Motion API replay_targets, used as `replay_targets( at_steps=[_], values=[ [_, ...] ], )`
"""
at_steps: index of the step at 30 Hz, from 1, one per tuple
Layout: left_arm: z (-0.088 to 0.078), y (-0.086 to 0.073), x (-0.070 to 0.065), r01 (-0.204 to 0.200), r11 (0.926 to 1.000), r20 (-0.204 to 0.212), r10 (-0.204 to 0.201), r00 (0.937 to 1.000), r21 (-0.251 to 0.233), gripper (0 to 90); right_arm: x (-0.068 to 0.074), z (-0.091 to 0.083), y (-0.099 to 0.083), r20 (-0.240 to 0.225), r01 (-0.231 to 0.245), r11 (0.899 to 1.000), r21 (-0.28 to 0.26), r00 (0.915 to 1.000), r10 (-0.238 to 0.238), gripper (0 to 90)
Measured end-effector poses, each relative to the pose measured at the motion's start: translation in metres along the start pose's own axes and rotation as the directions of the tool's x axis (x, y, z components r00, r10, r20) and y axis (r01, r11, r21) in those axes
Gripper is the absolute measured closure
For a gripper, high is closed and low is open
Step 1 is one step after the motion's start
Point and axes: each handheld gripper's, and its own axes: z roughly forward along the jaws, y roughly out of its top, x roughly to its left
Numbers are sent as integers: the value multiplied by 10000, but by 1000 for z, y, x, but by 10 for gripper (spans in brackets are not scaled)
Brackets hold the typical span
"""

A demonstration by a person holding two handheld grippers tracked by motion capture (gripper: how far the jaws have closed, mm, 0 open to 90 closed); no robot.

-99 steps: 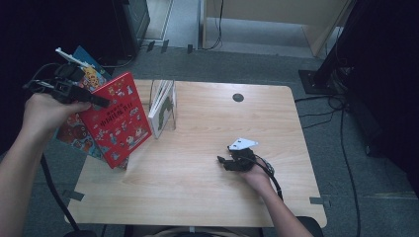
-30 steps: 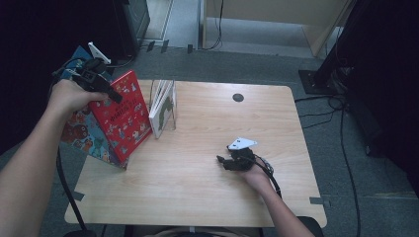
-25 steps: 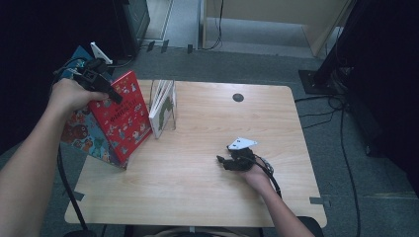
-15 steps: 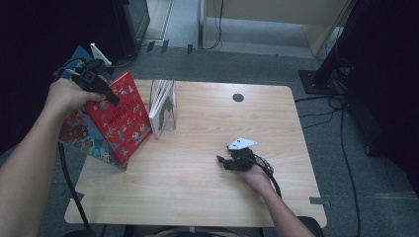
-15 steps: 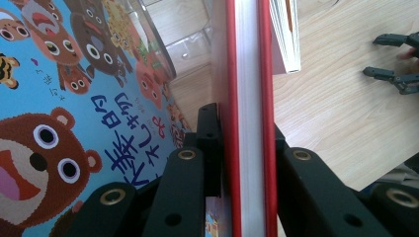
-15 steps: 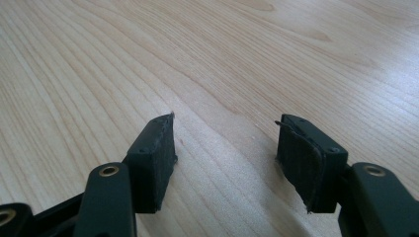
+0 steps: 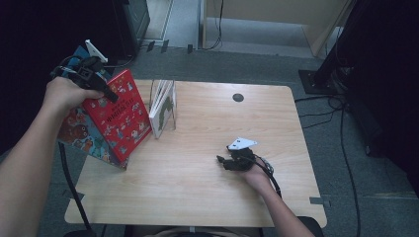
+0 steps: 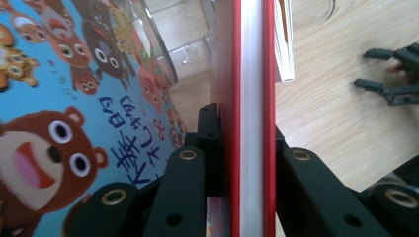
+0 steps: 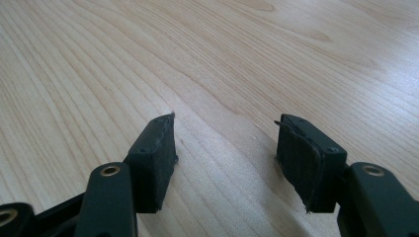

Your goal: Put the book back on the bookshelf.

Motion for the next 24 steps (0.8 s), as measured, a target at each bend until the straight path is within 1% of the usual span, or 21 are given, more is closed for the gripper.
replay_targets(
  at_steps=[2,6,9,12,18,19,24],
  values=[
    [-2,1,2,266,9994,-155,-270,9995,-226,794,0,0,0,-1,5,10000,-3,10000,-5,402],
    [0,3,3,421,9985,-326,-432,9985,-341,793,0,0,0,-1,-3,10000,-9,10000,3,403],
    [1,6,4,640,9964,-302,-657,9974,-553,794,0,0,0,-1,2,10000,-10,10000,-2,403],
    [2,10,6,794,9948,-201,-808,9965,-644,794,0,0,0,-3,-2,10000,-11,10000,2,403],
    [7,16,8,935,9924,-334,-964,9948,-797,794,0,0,0,-5,3,10000,-10,10000,-3,403],
    [7,17,9,1016,9910,-287,-1045,9941,-869,794,0,0,0,-3,-2,10000,-11,10000,2,403],
    [9,23,13,1248,9883,-131,-1264,9919,-874,793,0,0,0,3,-2,10000,2,10000,2,403]
  ],
)
